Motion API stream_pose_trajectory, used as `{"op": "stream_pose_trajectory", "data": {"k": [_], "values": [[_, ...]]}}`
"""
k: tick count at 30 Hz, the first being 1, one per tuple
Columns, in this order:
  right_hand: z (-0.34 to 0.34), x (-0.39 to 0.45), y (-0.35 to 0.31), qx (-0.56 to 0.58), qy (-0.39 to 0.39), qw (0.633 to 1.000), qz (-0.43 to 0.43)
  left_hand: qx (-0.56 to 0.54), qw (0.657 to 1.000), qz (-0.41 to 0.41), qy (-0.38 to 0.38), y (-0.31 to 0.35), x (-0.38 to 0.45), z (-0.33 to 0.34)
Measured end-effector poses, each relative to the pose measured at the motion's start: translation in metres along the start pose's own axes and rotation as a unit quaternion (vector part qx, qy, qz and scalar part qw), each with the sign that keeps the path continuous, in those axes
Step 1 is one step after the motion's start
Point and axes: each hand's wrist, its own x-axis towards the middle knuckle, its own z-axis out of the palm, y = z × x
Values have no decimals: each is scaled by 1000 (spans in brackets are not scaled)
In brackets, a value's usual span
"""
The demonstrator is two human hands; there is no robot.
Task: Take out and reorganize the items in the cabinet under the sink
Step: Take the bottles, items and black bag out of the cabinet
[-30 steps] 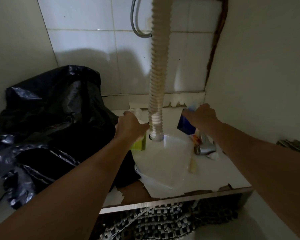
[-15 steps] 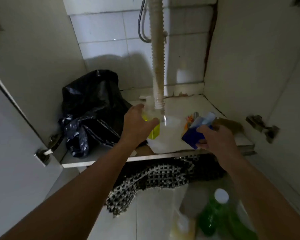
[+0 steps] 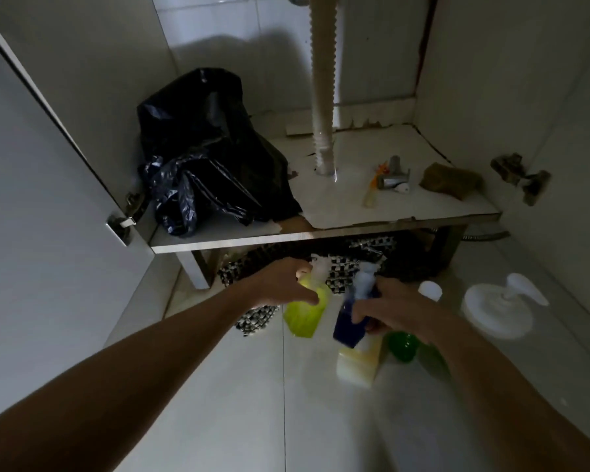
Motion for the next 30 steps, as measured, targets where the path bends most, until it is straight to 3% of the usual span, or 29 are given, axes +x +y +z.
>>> {"op": "stream_pose_trajectory", "data": {"k": [4, 8, 15, 20, 26, 30], "values": [[42, 0, 12, -126, -89, 988, -18, 58, 995, -76, -31, -31, -3, 28], [78, 11, 44, -268, -72, 961, -19, 90, 986, -129, -47, -56, -9, 58], [108, 31, 95, -326, 57, 940, -82, 54, 988, -134, -61, -76, -16, 96], [106, 50, 106, -287, 120, 948, -62, -18, 995, -97, 10, -77, -14, 112], [85, 71, 97, -269, 146, 951, -33, -37, 995, -57, 68, -78, -18, 125], [79, 69, 93, -288, 110, 951, 22, -10, 995, -94, 32, -84, -20, 128]]}}
